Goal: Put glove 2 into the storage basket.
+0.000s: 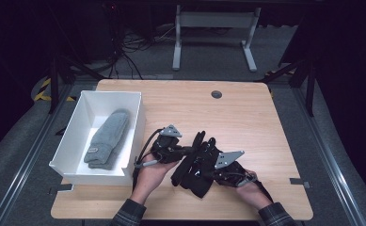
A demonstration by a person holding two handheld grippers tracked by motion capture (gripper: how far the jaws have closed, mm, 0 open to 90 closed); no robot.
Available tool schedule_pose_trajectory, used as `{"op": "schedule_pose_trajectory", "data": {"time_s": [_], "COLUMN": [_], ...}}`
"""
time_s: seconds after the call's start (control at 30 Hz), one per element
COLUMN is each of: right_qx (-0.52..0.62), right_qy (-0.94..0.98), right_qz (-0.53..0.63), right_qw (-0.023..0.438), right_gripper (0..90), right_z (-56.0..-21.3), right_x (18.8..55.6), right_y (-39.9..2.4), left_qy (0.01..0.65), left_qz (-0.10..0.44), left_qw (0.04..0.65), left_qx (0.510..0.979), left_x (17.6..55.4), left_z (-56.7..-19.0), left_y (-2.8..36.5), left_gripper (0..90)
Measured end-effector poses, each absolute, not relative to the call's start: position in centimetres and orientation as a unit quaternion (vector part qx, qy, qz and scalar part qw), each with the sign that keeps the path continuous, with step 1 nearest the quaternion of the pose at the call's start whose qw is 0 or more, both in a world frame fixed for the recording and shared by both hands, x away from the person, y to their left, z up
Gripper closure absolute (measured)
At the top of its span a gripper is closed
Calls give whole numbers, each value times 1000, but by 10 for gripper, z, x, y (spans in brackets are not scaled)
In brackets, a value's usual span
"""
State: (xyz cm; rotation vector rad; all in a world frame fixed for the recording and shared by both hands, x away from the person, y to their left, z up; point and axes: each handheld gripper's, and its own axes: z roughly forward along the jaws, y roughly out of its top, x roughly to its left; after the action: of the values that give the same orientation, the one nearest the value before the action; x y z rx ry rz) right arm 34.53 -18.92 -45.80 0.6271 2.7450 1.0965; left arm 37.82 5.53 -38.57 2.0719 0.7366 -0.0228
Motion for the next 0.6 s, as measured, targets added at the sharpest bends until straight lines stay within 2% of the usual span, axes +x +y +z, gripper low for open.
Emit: {"op": "schedule_pose_trajectory", "data": {"time_s": [0.4, 0.6], "right_qx": [203, 208], "right_qy": [904, 900], "right_qz": [369, 376], "right_qw": [68, 73], "right_gripper": [900, 900], "right_z": [-460, -449], "right_x": [347, 343], "right_y": [-169, -185], "left_qy": [290, 292], "left_qz": [-17, -18], "left_qw": [447, 446], "left_qx": [846, 846], "left_x": [375, 375], "left_z": [-392, -393], "left_y": [44, 46], "left_gripper": [897, 897]}}
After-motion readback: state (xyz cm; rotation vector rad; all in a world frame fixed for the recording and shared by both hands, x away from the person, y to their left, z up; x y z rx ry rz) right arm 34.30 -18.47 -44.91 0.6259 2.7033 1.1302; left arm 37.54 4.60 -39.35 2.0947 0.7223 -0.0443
